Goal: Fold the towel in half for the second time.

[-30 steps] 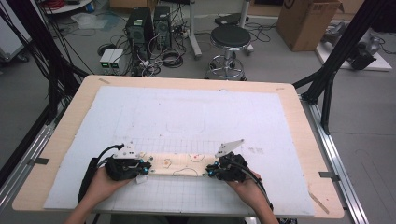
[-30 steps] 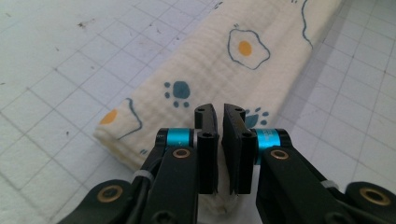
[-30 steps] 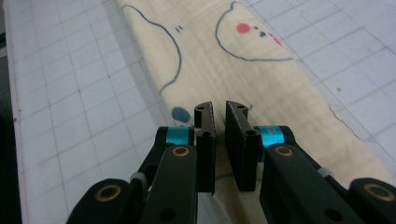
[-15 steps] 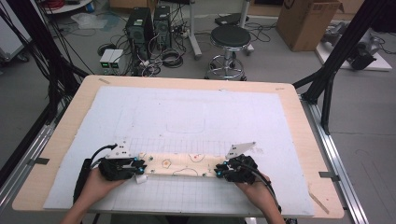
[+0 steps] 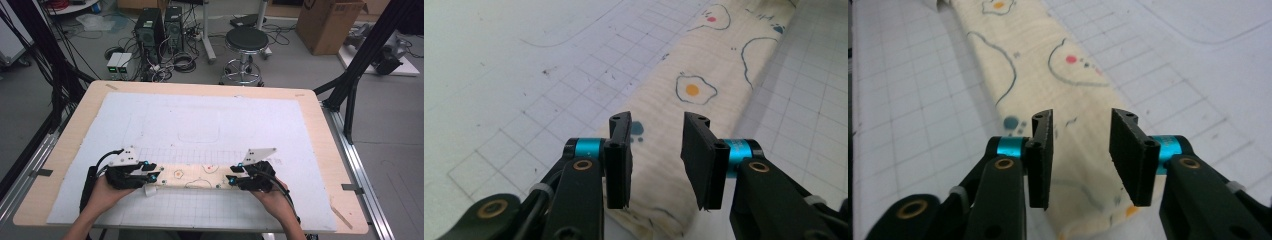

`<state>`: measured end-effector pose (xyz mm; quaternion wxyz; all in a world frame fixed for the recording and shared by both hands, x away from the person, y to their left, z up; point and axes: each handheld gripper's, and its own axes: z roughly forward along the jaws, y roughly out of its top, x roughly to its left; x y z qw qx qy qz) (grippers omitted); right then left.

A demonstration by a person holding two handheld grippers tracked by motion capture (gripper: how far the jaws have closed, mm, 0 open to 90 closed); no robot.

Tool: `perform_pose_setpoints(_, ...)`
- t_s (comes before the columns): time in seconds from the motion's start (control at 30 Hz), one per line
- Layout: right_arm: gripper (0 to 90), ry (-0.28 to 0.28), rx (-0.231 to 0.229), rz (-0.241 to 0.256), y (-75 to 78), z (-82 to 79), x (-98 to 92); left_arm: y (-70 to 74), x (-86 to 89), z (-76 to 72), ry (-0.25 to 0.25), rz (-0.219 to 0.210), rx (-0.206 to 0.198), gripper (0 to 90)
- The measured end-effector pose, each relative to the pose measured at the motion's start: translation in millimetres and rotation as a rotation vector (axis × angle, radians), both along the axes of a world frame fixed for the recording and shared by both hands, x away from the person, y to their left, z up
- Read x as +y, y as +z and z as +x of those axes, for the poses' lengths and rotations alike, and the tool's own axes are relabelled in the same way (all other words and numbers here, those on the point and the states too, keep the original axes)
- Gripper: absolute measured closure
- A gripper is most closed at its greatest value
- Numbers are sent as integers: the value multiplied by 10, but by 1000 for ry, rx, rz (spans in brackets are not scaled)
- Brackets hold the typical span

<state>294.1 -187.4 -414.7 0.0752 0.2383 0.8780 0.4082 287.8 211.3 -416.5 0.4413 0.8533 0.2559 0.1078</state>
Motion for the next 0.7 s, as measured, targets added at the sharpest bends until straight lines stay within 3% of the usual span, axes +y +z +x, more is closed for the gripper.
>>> perform_pose_setpoints(0.1,554,24,-11,-25,-45,75,77,-69,-24,48,6,41,27,633)
perform_pose_setpoints(0.27,506,19,38,-73,-141,138,85,-141,-35,65,0,81,41,575)
perform_pose_setpoints(0.5,476,22,30,-106,-171,115,35,-187,35,53,9,63,54,560)
perform_pose_setpoints(0.7,467,28,7,-95,-188,63,-37,-202,47,38,9,61,44,555)
